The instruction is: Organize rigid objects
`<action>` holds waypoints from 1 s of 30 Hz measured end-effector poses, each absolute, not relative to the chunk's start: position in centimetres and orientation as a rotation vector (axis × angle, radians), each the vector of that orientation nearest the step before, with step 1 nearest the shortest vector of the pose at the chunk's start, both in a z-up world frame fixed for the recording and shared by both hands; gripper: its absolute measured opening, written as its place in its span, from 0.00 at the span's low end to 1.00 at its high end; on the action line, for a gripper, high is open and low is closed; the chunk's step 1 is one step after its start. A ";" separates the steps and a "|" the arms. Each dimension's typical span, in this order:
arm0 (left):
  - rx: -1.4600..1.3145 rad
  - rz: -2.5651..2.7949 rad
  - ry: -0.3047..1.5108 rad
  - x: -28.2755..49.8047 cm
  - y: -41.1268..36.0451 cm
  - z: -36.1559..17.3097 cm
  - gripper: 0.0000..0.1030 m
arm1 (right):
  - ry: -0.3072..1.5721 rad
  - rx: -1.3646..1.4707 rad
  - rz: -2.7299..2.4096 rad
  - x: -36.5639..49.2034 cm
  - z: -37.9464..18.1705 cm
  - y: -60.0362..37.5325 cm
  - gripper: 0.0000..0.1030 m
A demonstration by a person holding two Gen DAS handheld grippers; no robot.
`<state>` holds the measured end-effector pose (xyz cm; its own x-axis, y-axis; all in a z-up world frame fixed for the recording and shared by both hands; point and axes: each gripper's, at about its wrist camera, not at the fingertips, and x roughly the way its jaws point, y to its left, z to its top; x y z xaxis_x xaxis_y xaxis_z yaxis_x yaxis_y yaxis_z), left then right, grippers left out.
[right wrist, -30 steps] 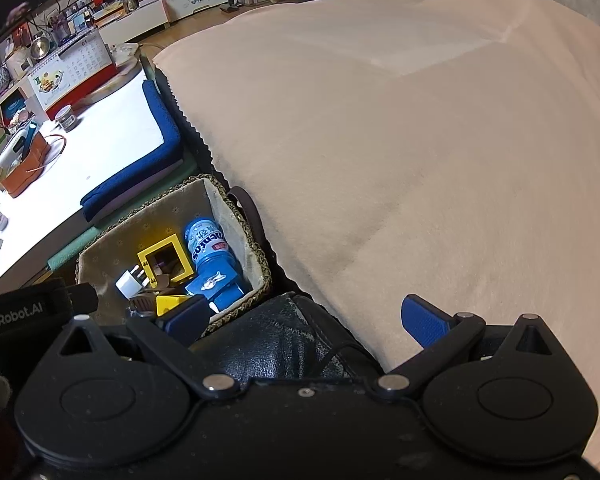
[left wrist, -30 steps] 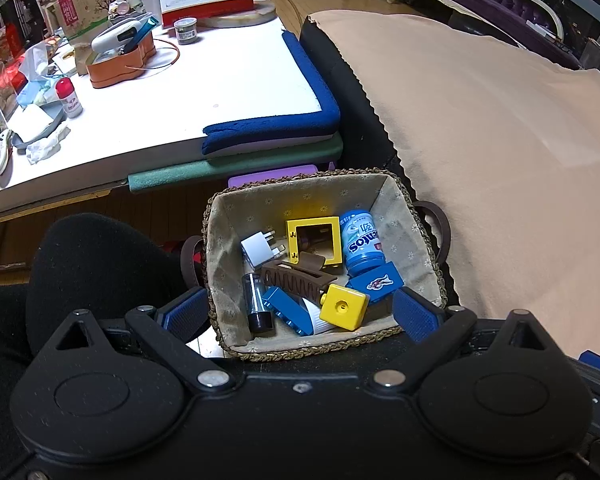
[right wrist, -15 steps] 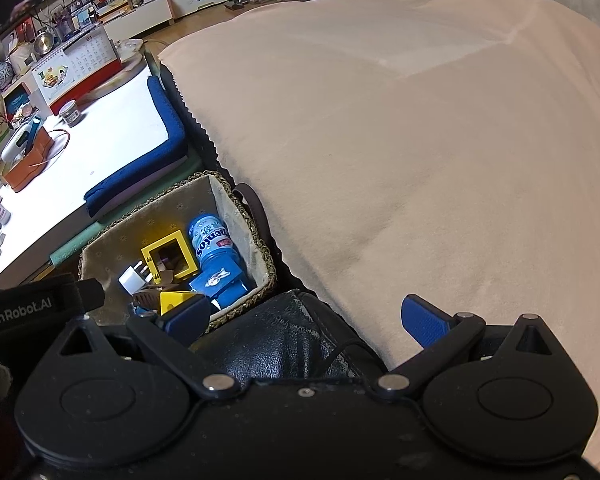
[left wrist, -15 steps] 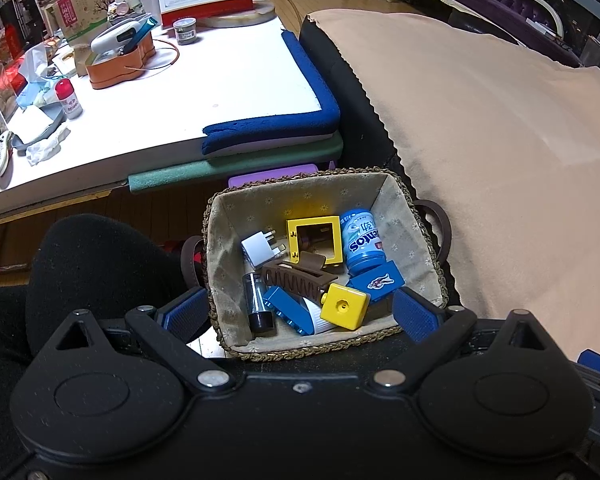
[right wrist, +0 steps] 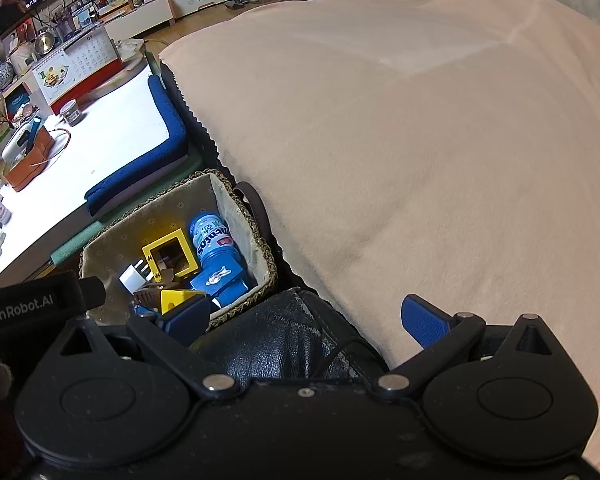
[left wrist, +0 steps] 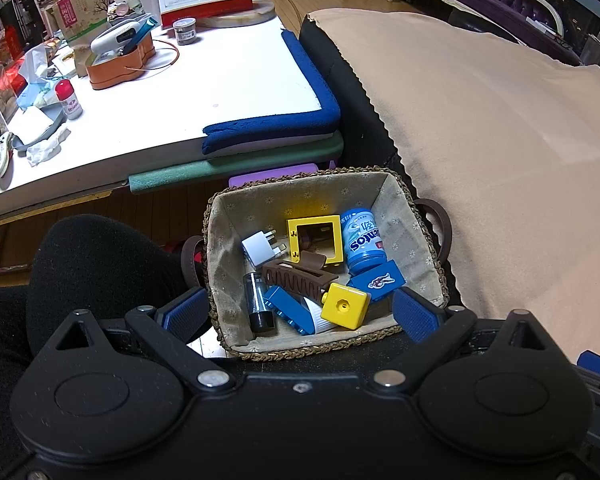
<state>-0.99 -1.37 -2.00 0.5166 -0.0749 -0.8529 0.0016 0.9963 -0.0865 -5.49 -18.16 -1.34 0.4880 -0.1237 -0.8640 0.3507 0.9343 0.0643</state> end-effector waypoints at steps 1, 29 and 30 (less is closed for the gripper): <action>-0.077 -0.046 1.027 -1.0 -1.3 -2.0 0.92 | 1.023 0.245 -0.292 -5.5 -1.3 -18.2 1.00; -0.068 -0.045 1.024 -1.0 -1.5 -1.9 0.92 | 1.024 0.249 -0.289 -5.8 -1.4 -18.3 1.00; -0.068 -0.045 1.024 -1.0 -1.5 -1.9 0.92 | 1.024 0.248 -0.288 -5.8 -1.4 -18.2 1.00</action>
